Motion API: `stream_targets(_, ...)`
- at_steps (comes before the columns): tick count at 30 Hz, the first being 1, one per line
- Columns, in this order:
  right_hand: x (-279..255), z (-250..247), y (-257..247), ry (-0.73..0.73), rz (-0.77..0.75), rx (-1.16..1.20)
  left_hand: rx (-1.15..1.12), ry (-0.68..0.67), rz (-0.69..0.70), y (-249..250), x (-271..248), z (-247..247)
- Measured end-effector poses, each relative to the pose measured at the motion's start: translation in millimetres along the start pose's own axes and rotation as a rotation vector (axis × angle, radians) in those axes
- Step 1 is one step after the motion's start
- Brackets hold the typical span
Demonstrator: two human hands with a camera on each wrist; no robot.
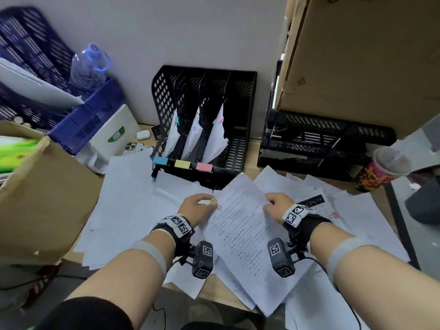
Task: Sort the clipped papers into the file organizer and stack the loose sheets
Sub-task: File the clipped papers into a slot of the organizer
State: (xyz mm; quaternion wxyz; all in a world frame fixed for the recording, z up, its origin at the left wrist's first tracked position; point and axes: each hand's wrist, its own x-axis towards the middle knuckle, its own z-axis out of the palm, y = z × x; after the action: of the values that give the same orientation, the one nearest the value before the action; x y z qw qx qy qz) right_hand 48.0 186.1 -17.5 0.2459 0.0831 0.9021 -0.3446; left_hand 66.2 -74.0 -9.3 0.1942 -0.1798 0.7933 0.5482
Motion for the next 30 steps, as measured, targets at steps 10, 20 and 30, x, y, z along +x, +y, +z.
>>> stream_targets(10,0.8,28.2,-68.0,-0.021,-0.114,0.07,-0.232,0.162,-0.129,-24.3,-23.4,-62.8)
stream_targets(20,-3.2,43.2,-116.3,0.074,-0.083,0.089,-0.244,0.033,-0.12,-21.6,-37.5,-91.3)
stream_targets(30,-38.0,49.9,-213.0,-0.271,0.074,0.369,-0.02,-0.16,0.138,44.1,-11.6,-99.4)
